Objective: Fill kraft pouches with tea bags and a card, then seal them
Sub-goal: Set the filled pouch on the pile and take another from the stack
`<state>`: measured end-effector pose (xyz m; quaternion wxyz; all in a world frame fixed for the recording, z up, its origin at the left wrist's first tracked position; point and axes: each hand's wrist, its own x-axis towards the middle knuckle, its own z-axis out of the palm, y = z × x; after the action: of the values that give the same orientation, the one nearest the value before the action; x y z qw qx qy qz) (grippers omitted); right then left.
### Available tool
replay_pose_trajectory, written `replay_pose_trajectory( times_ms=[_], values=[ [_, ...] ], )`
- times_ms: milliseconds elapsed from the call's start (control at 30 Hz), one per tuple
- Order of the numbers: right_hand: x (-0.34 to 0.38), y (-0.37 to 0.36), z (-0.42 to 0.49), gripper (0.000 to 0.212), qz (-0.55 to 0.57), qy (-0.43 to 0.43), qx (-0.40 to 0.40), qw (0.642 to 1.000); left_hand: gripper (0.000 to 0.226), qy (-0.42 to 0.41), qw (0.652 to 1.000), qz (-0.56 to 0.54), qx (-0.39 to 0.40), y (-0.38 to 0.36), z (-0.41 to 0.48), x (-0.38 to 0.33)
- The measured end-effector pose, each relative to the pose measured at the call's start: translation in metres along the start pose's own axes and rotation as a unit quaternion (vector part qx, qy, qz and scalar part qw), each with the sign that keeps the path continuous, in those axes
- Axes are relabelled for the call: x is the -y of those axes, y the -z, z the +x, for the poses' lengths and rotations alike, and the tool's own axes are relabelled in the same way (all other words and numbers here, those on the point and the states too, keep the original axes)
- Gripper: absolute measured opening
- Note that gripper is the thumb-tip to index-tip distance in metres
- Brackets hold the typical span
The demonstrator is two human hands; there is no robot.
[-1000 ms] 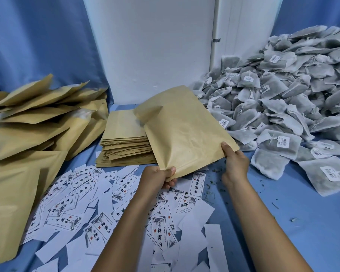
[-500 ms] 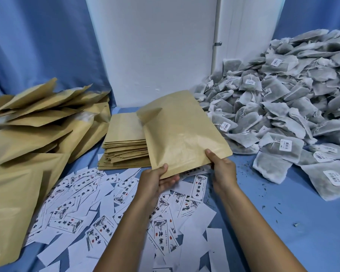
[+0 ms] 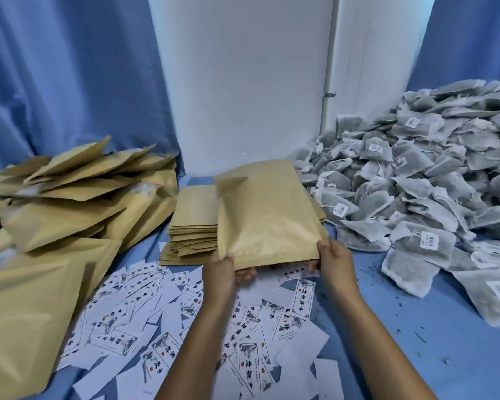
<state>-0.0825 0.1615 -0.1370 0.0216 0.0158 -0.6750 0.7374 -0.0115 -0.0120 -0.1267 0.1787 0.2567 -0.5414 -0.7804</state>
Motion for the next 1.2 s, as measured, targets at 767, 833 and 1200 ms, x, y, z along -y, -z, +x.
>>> replay_pose_trajectory(
  times_ms=[767, 833, 1200],
  values=[
    [0.102, -0.319, -0.062, 0.008, 0.237, -0.152, 0.361, 0.889, 0.037, -0.122, 0.964, -0.187, -0.144, 0.242, 0.02, -0.211],
    [0.084, -0.321, -0.072, 0.013, 0.163, -0.143, 0.356, 0.909, 0.032, -0.041, 0.988, -0.076, -0.126, 0.245, 0.022, -0.189],
    [0.001, -0.165, 0.024, 0.077, -0.68, 0.202, 0.175, 0.683, 0.02, 0.023, 0.978, 0.208, 0.021, 0.131, 0.034, -0.102]
  ],
)
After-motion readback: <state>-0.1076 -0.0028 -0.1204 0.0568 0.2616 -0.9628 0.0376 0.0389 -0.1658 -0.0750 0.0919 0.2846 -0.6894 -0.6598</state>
